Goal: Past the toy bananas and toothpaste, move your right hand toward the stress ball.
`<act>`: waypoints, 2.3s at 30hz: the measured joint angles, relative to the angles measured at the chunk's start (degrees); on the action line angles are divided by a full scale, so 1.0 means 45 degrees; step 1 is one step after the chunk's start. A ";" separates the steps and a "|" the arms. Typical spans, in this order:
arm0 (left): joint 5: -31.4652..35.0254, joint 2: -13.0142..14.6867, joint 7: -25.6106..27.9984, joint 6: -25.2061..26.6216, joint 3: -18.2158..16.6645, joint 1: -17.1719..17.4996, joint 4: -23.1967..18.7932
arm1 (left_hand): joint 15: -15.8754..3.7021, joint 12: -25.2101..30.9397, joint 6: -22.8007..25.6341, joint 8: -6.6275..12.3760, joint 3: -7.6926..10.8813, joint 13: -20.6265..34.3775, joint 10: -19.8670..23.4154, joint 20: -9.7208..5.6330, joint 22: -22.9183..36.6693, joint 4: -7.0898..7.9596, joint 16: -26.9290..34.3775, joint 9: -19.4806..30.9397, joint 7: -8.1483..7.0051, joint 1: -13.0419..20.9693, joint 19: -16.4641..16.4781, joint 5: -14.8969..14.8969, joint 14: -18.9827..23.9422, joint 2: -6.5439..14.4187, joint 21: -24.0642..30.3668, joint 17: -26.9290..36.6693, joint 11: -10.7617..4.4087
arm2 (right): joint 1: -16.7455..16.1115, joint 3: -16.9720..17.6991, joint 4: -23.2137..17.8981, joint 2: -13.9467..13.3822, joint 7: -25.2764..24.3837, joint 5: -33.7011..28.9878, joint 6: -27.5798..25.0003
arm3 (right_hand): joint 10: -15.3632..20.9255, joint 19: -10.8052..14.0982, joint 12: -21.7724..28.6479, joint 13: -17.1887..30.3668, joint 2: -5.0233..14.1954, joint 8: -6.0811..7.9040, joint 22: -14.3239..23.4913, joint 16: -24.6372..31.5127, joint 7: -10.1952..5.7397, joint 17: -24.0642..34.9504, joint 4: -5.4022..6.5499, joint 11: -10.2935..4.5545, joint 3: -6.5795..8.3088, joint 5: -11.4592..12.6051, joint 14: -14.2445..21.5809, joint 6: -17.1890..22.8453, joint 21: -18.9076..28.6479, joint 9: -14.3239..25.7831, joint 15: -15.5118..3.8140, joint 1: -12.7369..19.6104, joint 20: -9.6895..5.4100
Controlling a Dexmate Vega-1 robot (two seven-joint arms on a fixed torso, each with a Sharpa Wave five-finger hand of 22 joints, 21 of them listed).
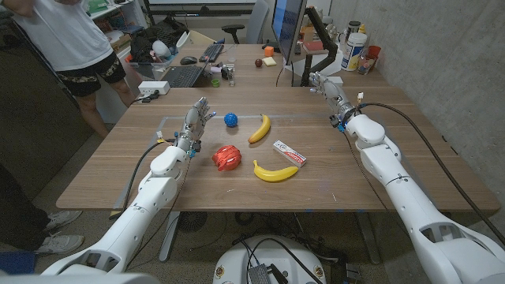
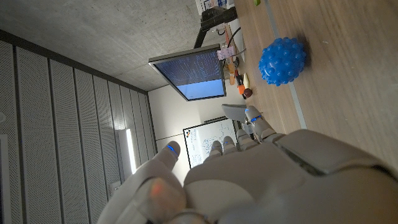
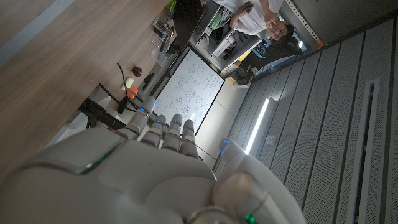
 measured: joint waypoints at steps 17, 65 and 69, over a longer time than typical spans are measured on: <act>0.0020 -0.0058 -0.0055 0.0000 -0.0001 -0.0157 0.0213 | 0.0000 0.0000 0.0000 0.0000 0.0054 0.0000 0.0000 0.0000 0.0057 0.0053 0.0000 0.0000 0.0000 0.0000 0.0000 0.0000 0.0000 0.0000 -0.0089 0.0000 0.0000 | 0.0253 -0.0194 0.0000 -0.0087 0.0071 -0.0507 0.0140 | 0.0000 0.0000 0.0000 0.0000 0.0000 0.0000 0.0000 0.0000 0.0000 0.0000 0.0000 0.0000 0.0000 0.0000 0.0001 0.0000 -0.0051 0.0000 0.0001 0.0000 0.0000; -0.0117 -0.0177 -0.0054 -0.0247 -0.0029 0.0122 -0.0016 | 0.0000 0.0000 0.0000 0.0000 0.0089 0.0000 0.0000 0.0000 0.0060 0.0015 -0.0001 0.0000 0.0000 0.0001 0.0000 0.0000 0.0000 -0.0001 -0.0235 -0.0002 0.0000 | 0.0900 -0.0914 -0.0277 -0.0190 0.0362 -0.1933 0.0530 | -0.0048 0.0047 0.0000 0.0000 0.0068 0.0000 -0.0001 0.0000 -0.0069 -0.0028 -0.0054 -0.0048 0.0054 0.0000 -0.0091 0.0069 -0.0316 -0.0001 0.0002 0.0067 0.0045; -0.0146 -0.0167 -0.0040 -0.0264 -0.0054 0.0198 -0.0084 | 0.0000 0.0000 0.0000 0.0000 0.0089 0.0000 0.0000 0.0000 0.0060 0.0015 -0.0001 -0.0001 0.0000 0.0001 0.0000 0.0000 0.0000 -0.0001 -0.0235 -0.0002 0.0000 | 0.0976 -0.1013 -0.0331 -0.0189 0.0375 -0.2101 0.0533 | -0.0048 0.0046 0.0000 0.0000 0.0068 0.0000 -0.0001 0.0000 -0.0068 -0.0027 -0.0054 -0.0048 0.0054 0.0000 -0.0092 0.0068 -0.0338 0.0000 0.0002 0.0067 0.0045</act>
